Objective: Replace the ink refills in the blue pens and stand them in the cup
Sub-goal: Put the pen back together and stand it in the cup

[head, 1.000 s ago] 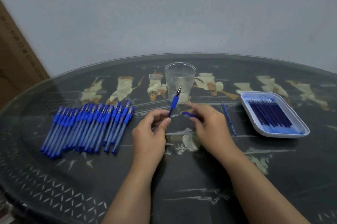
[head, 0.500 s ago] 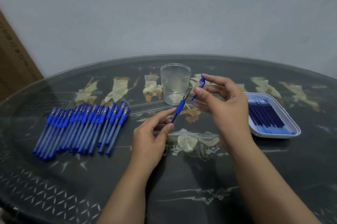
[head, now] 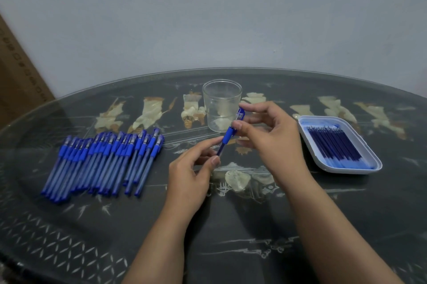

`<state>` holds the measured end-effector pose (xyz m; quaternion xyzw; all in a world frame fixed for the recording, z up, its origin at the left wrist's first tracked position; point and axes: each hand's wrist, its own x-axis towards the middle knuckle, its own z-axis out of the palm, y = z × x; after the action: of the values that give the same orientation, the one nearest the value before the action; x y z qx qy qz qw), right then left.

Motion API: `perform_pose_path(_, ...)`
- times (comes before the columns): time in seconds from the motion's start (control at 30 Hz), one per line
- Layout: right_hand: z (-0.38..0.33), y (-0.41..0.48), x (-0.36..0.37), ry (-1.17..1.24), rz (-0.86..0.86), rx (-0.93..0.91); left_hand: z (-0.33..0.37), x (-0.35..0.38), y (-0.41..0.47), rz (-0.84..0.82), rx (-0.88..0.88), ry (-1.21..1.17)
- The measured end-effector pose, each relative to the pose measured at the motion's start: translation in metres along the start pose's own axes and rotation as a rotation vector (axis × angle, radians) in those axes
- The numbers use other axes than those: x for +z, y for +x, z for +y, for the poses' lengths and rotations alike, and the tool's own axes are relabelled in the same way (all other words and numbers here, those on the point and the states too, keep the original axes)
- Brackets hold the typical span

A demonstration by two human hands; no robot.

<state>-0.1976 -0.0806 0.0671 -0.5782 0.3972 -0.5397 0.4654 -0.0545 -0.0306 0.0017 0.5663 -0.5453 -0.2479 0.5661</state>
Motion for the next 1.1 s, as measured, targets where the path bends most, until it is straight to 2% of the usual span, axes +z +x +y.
perform_pose_path(0.2,0.007,0.001,0.007,-0.140,0.029,-0.087,0.001,-0.001,-0.001,0.029,-0.019,-0.021)
perform_pose_path(0.57,0.009,0.000,0.006,-0.146,0.012,-0.102,0.001,0.000,-0.002,0.049,-0.025,-0.060)
perform_pose_path(0.73,0.007,0.002,0.012,-0.218,0.019,-0.174,0.000,0.000,0.002,0.055,0.001,-0.031)
perform_pose_path(0.8,-0.002,0.010,0.011,-0.196,0.054,-0.185,0.001,-0.005,0.004,0.083,0.037,0.046)
perform_pose_path(0.87,-0.016,0.022,0.006,-0.116,0.155,-0.186,0.001,-0.012,0.005,0.071,0.043,0.255)
perform_pose_path(0.97,-0.036,0.040,-0.005,-0.019,0.324,-0.244,0.000,-0.023,0.006,-0.012,-0.032,0.577)
perform_pose_path(1.1,-0.042,0.060,-0.004,0.012,0.457,-0.338,-0.007,-0.018,0.004,-0.172,-0.069,0.810)
